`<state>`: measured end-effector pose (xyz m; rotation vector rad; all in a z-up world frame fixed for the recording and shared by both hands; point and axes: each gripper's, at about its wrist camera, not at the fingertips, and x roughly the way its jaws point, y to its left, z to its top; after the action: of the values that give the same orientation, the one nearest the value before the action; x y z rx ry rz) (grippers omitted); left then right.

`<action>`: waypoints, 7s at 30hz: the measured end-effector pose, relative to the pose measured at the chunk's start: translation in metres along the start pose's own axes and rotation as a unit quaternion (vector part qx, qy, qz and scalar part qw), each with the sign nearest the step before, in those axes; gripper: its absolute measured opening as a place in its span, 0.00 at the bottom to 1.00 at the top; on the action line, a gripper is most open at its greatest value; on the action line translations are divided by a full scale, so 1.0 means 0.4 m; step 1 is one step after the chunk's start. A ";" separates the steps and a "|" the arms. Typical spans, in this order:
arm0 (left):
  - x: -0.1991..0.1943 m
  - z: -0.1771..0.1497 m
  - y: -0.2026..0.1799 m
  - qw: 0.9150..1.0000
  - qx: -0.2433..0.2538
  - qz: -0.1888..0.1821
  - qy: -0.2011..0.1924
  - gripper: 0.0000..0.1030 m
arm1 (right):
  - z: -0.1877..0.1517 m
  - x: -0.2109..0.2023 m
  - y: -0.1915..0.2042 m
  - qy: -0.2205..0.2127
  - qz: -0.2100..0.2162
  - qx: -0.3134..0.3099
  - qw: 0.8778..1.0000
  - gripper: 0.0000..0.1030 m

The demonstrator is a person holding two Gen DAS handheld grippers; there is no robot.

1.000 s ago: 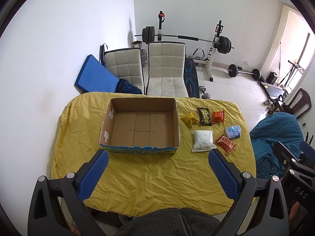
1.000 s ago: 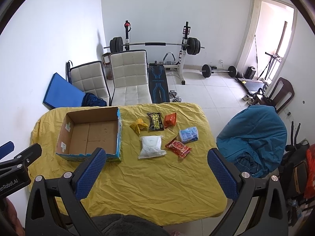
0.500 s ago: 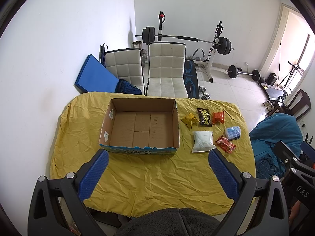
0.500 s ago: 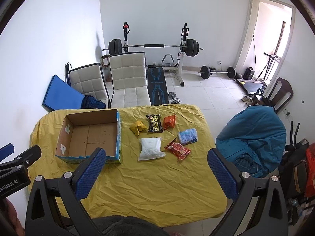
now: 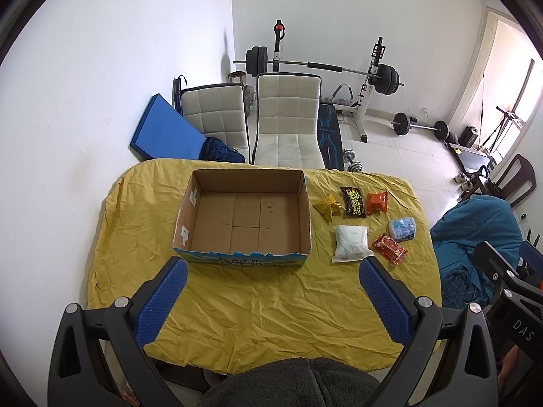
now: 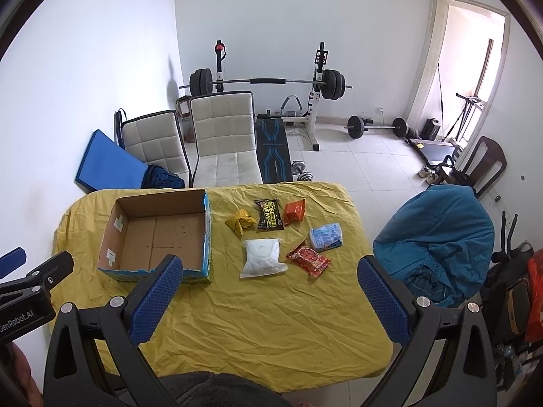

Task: Organize snacks

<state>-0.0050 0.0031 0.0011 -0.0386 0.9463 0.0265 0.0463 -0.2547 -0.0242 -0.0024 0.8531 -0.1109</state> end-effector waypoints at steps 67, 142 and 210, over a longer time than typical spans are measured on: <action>1.235 0.002 -0.533 0.915 0.038 -0.043 0.399 1.00 | -0.277 1.350 -0.443 0.402 0.057 0.093 0.909 0.63; 1.076 0.286 0.114 0.955 -0.053 -0.084 0.280 0.71 | 0.083 1.126 0.450 0.302 0.158 0.051 0.939 0.45; 0.899 0.202 0.135 0.985 -0.012 -0.019 0.173 0.96 | -0.035 0.894 0.594 0.258 0.081 -0.062 0.961 1.00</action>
<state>0.2686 0.0626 -0.2447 -0.0856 1.2934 -0.0052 0.2919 -0.0533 -0.3133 -0.0222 1.3781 0.1017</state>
